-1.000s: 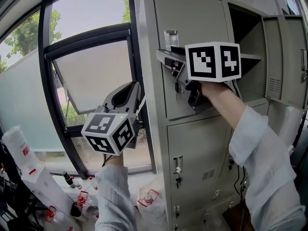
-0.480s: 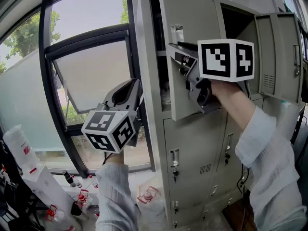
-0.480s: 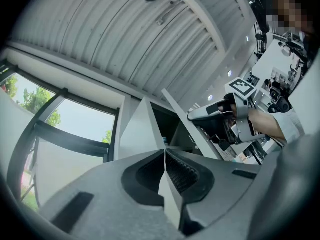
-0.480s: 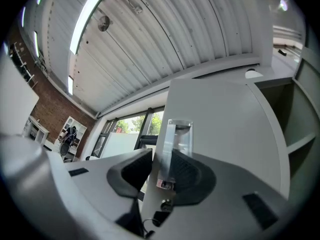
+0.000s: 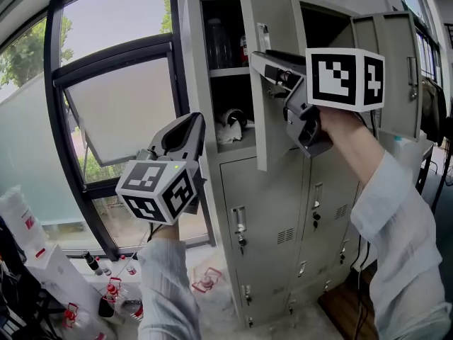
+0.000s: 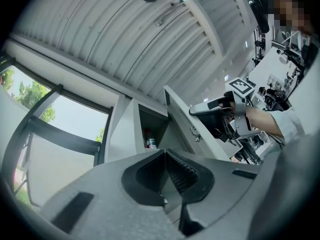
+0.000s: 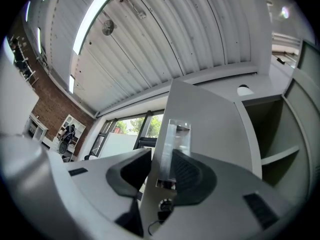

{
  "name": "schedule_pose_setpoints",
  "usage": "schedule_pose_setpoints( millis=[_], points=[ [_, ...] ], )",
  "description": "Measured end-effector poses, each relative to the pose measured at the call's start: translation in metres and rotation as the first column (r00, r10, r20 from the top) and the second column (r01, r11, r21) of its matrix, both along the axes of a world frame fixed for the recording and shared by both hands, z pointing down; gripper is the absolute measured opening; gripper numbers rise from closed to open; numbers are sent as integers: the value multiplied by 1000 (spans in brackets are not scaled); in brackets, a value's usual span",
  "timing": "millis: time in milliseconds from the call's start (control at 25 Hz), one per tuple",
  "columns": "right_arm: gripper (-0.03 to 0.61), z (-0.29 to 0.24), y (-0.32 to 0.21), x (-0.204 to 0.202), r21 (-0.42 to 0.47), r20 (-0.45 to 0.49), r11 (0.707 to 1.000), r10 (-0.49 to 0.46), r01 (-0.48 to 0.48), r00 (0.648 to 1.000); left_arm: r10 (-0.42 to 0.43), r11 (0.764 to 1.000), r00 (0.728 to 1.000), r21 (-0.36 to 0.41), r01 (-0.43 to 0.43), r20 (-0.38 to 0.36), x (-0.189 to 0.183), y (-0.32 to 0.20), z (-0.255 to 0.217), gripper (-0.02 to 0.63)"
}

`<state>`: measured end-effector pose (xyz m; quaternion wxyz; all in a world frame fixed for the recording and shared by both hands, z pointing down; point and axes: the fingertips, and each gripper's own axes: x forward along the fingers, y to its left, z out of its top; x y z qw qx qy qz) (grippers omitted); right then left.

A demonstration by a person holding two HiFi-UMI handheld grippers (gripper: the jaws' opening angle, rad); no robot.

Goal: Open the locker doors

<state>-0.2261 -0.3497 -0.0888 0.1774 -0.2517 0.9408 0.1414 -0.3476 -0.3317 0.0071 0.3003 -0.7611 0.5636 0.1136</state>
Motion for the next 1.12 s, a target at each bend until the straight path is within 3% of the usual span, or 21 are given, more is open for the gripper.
schedule_pose_setpoints(
  millis=[680, 800, 960, 1120],
  points=[
    [127, -1, 19, 74, 18, -23, 973, -230, 230, 973, 33, 997, 999, -77, -30, 32, 65, 38, 33, 14],
    [127, 2, 17, 87, -17, -4, 967, -254, 254, 967, 54, 995, 998, -90, -51, 33, 83, 39, 42, 14],
    [128, -1, 22, 98, 48, -34, 960, -273, 274, 961, 90, 990, 995, -114, -84, 47, 112, 37, 54, 14],
    [127, 0, 18, 114, 50, -38, 954, -293, 295, 955, 103, 986, 993, -135, -94, 62, 128, 31, 56, 14]
  ],
)
